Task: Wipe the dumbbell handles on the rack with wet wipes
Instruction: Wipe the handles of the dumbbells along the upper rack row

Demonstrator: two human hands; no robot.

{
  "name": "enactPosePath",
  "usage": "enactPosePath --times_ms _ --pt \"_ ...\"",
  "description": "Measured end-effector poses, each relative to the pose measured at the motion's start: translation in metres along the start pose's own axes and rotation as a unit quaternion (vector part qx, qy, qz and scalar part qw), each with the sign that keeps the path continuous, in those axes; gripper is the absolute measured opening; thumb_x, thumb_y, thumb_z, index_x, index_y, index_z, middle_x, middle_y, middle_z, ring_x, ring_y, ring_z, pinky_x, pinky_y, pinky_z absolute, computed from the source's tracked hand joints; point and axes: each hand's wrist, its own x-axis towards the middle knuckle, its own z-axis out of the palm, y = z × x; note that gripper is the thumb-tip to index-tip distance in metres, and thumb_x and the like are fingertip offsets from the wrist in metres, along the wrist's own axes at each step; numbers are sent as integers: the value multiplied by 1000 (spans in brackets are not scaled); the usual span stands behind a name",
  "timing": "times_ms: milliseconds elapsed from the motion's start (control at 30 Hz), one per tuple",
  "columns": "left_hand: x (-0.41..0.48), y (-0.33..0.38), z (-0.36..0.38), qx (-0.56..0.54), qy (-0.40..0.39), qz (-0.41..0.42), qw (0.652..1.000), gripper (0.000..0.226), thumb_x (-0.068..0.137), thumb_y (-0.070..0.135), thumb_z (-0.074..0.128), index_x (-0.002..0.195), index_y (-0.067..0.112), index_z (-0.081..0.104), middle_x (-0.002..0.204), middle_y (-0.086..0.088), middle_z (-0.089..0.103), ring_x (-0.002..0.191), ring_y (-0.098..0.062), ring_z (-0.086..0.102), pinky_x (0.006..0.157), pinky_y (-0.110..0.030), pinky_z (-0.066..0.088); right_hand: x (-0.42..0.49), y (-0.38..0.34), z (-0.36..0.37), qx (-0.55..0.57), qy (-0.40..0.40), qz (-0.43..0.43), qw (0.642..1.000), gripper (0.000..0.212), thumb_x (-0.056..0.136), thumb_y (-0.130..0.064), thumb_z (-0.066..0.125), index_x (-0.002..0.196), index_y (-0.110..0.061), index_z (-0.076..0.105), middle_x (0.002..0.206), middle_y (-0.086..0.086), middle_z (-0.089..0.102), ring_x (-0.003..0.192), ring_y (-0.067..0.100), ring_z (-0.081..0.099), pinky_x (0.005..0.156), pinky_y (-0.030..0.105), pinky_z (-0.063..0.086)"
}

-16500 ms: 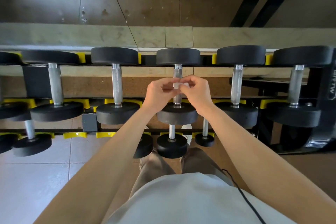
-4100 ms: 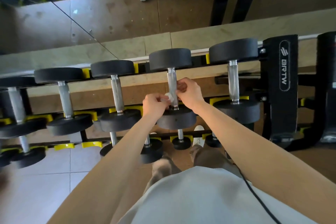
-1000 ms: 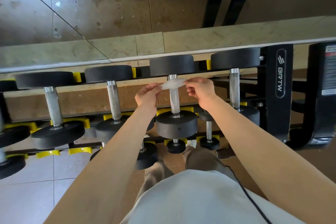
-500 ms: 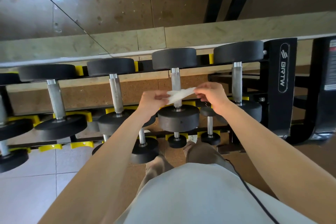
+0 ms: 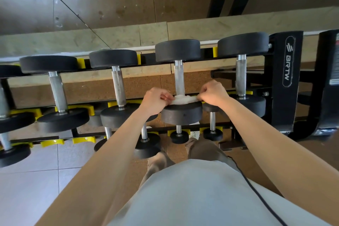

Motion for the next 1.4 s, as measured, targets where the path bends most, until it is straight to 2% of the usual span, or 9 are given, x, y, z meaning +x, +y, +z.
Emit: enactPosePath --times_ms 167,400,633,833,1000,1100,1200,1267,1400 --pt "1 -18 -3 87 72 -95 989 22 97 10 62 104 25 75 121 1 70 96 -12 64 78 -23 49 -9 -36 17 53 -45 -82 994 13 87 -22 74 96 -14 74 94 -1 70 84 9 63 80 25 51" --pt "6 8 -1 -7 49 30 998 14 92 13 71 102 21 76 107 6 73 99 -6 67 93 -28 55 -2 12 -3 135 140 61 979 8 89 -20 70 90 -14 65 93 5 67 79 16 66 69 29 57" --pt "28 7 -10 -158 161 -103 969 23 96 8 61 114 17 73 116 3 69 101 -9 62 77 -15 44 1 6 -34 534 45 25 844 12 97 -3 55 88 -12 55 115 18 67 103 27 72 91 43 59" --pt "51 29 -9 -262 102 -118 952 28 99 17 54 124 19 67 122 -5 68 114 -24 63 102 -39 52 20 -41 -14 667 -5 43 744 23 98 -5 55 121 -6 53 118 20 67 107 29 70 98 45 55" --pt "64 39 -11 -465 16 -196 863 25 99 23 58 116 12 71 106 -11 75 99 -27 70 84 -37 58 29 -66 -7 712 -7 95 695 14 98 -14 58 110 -9 63 111 13 68 108 26 65 107 47 48" --pt "64 32 -12 -522 105 -200 822 16 95 17 69 108 10 73 99 -8 77 94 -23 73 87 -37 61 34 -67 -6 634 3 67 770 40 94 -21 58 133 -9 56 116 -6 61 122 23 57 109 39 47" --pt "57 29 -18 -621 164 -194 742 16 92 15 73 107 8 71 99 -8 77 88 -18 75 81 -30 62 38 -73 -8 608 -9 87 789 27 100 -10 52 126 -12 61 116 1 64 110 26 58 92 26 53" --pt "54 30 -16 -630 192 -204 724 11 92 16 73 102 12 70 98 -7 76 89 -19 75 82 -30 62 40 -77 -8 635 -15 108 765 17 100 -10 53 109 -18 65 112 11 67 104 30 60 95 40 52" --pt "52 36 -5 -612 163 -245 734 19 92 31 72 107 21 66 109 -5 74 101 -22 72 92 -39 59 40 -71 -11 723 -13 148 674 18 99 -9 56 114 -16 64 118 13 69 107 30 67 98 46 53"
